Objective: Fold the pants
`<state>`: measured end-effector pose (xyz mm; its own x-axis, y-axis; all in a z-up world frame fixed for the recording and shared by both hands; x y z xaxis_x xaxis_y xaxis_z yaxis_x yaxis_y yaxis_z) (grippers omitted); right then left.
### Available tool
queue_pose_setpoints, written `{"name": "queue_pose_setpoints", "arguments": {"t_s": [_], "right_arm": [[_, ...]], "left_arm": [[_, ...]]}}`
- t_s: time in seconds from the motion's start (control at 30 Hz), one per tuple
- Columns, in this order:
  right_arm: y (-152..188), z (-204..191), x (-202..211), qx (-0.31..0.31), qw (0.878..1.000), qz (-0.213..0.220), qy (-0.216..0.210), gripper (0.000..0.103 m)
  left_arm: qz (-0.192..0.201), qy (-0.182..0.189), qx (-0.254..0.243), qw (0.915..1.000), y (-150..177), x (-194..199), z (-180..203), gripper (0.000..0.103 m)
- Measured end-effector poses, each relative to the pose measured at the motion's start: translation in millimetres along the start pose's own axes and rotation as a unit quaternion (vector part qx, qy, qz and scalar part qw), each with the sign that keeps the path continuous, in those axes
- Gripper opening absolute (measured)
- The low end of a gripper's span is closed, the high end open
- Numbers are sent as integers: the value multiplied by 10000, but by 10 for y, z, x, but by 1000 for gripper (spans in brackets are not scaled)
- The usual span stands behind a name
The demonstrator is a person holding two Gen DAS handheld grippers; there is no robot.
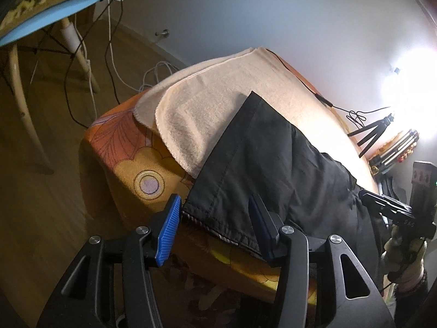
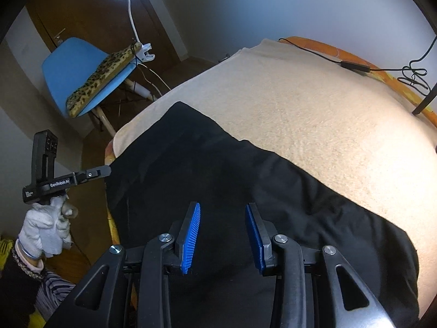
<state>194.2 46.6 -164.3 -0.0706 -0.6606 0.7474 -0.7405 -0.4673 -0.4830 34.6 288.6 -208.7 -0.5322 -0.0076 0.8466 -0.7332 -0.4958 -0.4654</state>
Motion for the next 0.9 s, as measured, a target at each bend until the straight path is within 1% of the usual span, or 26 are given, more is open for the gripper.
{"name": "queue_pose_setpoints", "arguments": {"t_s": [0.07,0.1,0.13,0.17,0.27,0.33,0.4,0.47,0.53,0.6,0.7,0.77,0.83,0.9], "right_arm": [[-7,-24,-19,-18,10000,-12,-38,35],[-14,-41,-31,-13,10000,-17,-38,35],[-26,-59,-41,-9,10000,-14,-46,35],[-38,-75,-49,-18,10000,-9,-63,36],[-95,-130,-76,-115,9997,27,-192,36],[-145,-188,-106,-143,9995,31,-268,38],[-203,-262,-148,-138,9992,28,-368,38],[-291,-345,-222,-175,9987,15,-484,40],[-394,-437,-327,-211,9981,-28,-576,44],[-533,-551,-490,-247,9971,-133,-701,50],[-679,-725,-729,-227,9955,-303,-866,50],[-753,-871,-890,-126,9952,-381,-888,50],[-770,-1042,-1000,90,9945,-413,-953,50],[-719,-1147,-1064,366,9941,-482,-898,50]], "left_arm": [[65,6,8,10000,17,-6,33,48],[93,-48,-28,9999,26,-5,46,45],[65,-35,-91,9999,39,-16,65,28],[29,18,-115,9999,49,-29,78,21],[167,78,-138,9997,61,24,130,20],[307,254,-129,9991,42,117,191,19],[419,324,-188,9984,31,177,253,19],[446,381,-277,9979,37,186,321,19],[388,304,-334,9982,60,135,339,19],[345,279,-321,9985,85,108,334,19],[357,204,-342,9986,76,132,280,19],[369,225,-220,9988,38,193,206,19],[368,249,-38,9990,-18,242,88,19],[414,186,112,9989,-84,294,-59,20]]}}
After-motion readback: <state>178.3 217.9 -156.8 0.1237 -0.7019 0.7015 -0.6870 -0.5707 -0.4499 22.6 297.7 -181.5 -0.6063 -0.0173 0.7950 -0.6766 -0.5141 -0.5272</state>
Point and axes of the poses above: each gripper's, at about its wrist camera, not at the fingertips, and x roughly against the way its jaws point, z to its right, y to its underside, the point moved 5 cm from there along -x, roughly the way its jaws point, and after that the axes turned 14 degrees about -y, right-handed, at the moved point
